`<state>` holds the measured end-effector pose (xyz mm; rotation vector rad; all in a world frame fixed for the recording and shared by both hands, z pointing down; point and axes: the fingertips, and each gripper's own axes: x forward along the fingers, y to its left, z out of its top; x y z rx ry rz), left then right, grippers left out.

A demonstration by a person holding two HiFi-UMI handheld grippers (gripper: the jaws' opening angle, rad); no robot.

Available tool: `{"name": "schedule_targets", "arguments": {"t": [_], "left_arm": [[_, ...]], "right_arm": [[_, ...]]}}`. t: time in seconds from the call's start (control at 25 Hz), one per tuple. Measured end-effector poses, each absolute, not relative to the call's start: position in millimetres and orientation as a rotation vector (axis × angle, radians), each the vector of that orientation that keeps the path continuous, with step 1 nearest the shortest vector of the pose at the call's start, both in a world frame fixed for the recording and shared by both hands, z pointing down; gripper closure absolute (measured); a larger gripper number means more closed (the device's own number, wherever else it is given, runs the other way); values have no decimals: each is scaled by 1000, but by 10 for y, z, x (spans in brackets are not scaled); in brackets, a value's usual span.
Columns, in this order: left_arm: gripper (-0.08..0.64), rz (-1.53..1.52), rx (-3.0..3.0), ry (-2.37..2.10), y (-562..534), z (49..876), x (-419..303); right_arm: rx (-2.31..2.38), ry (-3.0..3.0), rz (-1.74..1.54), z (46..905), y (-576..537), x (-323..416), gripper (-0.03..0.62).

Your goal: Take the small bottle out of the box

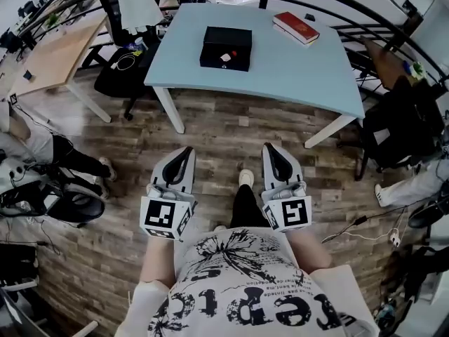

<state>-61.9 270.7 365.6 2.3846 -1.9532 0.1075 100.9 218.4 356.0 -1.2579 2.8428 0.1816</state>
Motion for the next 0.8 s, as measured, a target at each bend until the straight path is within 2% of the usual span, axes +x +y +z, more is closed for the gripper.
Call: {"name": "schedule_targets", "arguments": {"t": [0.8], "left_arm": [[538, 173, 2210, -2037, -440, 3766, -623]], "right_arm": [[-1106, 2921, 134, 3499, -1105, 1009, 583]]}}
